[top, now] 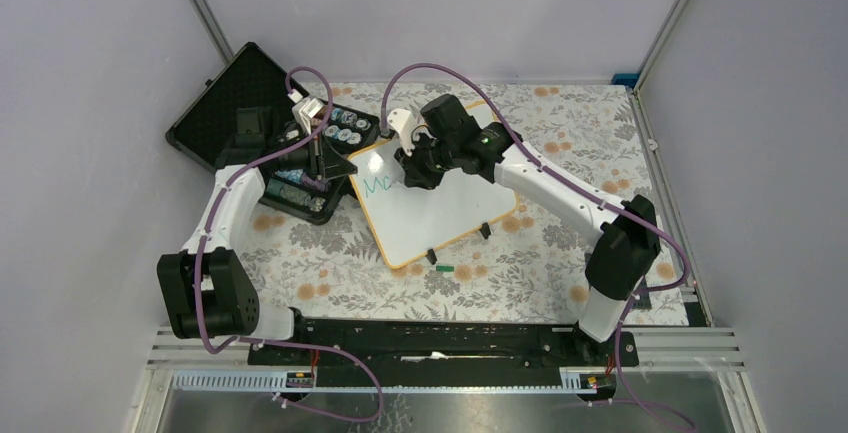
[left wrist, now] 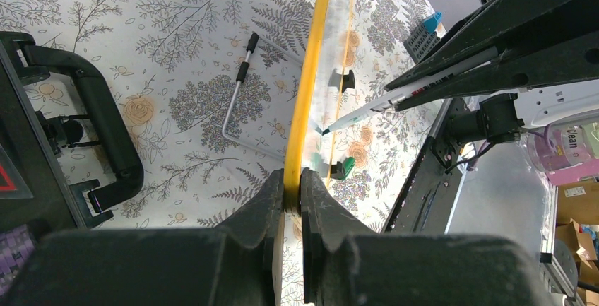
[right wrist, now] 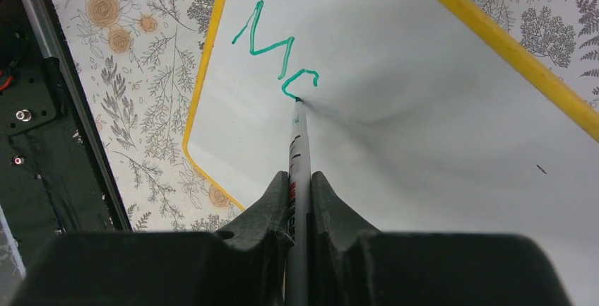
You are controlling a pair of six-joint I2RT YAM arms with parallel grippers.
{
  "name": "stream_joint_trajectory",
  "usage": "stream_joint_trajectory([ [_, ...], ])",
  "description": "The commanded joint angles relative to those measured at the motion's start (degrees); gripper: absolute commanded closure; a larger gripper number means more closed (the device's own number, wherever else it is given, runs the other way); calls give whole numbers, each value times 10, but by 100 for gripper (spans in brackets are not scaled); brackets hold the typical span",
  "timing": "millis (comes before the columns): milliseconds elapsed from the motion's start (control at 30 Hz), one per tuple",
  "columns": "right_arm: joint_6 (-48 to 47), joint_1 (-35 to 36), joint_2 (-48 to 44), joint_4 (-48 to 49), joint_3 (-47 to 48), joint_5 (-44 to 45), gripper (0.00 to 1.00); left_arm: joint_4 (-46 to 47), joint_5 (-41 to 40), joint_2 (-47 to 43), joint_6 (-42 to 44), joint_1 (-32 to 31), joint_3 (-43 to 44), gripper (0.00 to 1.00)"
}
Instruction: Write a sentence on the whiteboard
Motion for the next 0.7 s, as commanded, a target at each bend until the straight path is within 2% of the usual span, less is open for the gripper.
stream_joint_trajectory([
  [0,-16,-14,-14,5,21,57,100,16,-8,-18,23,-6,-4,100],
  [667,-1,-5,8,-11,62,20,100,17,-8,-20,25,-6,-6,100],
])
